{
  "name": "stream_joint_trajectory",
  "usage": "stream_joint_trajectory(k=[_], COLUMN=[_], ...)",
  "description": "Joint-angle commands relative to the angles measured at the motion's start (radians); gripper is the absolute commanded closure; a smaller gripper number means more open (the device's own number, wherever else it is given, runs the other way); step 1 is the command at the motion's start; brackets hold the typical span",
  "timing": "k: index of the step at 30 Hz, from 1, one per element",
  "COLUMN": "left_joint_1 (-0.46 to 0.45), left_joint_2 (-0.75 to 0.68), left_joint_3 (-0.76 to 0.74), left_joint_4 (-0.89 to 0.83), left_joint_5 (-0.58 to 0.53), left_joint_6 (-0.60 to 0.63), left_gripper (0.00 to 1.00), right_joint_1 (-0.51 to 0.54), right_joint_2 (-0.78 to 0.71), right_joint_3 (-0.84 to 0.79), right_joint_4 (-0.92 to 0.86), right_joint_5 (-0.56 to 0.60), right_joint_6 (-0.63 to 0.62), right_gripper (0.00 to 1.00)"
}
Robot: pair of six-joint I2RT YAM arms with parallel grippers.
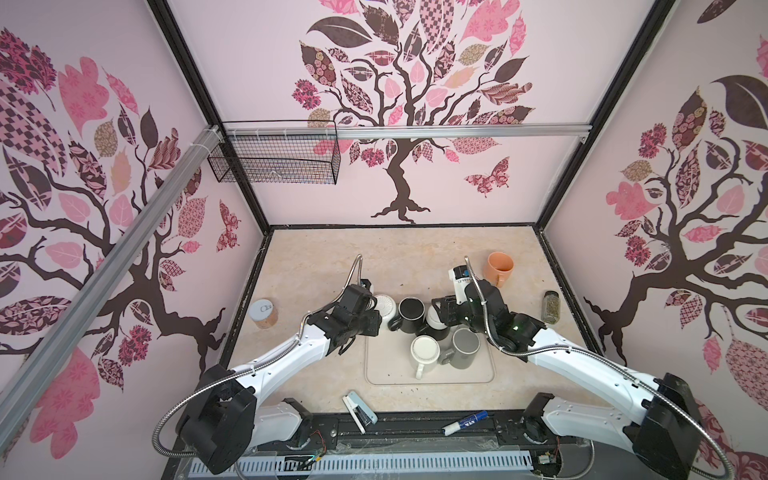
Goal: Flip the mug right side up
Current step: 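Grasp the upside-down white mug's handle with the left gripper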
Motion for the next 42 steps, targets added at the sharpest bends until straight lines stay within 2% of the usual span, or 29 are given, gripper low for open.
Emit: stream_joint_trajectory(k=[1,16,42], left_joint_1=[-0.004,-0.004,-0.005], left_joint_2=[0.030,0.075,0.152], left_joint_3=[-0.007,0.013,0.125], left_joint_4=[0.009,0.039,-0.015], left_joint_5=[-0.014,-0.020,-0.084], left_joint_6=[0.012,0.031,0.075], left_gripper=[0.59,0.62,0.65], right_joint_1=[0.002,0.002,0.002], right_joint_2=[-0.018,-0.013,-0.003], right_joint_3=[-0.008,-0.008,-0.034], right_joint_4=[0.008,0.008,0.021], right_joint_5=[0.017,0.028,0.024], right_joint_6=[0.006,-0.001,-0.007], right_gripper=[0.49,0.49,0.49])
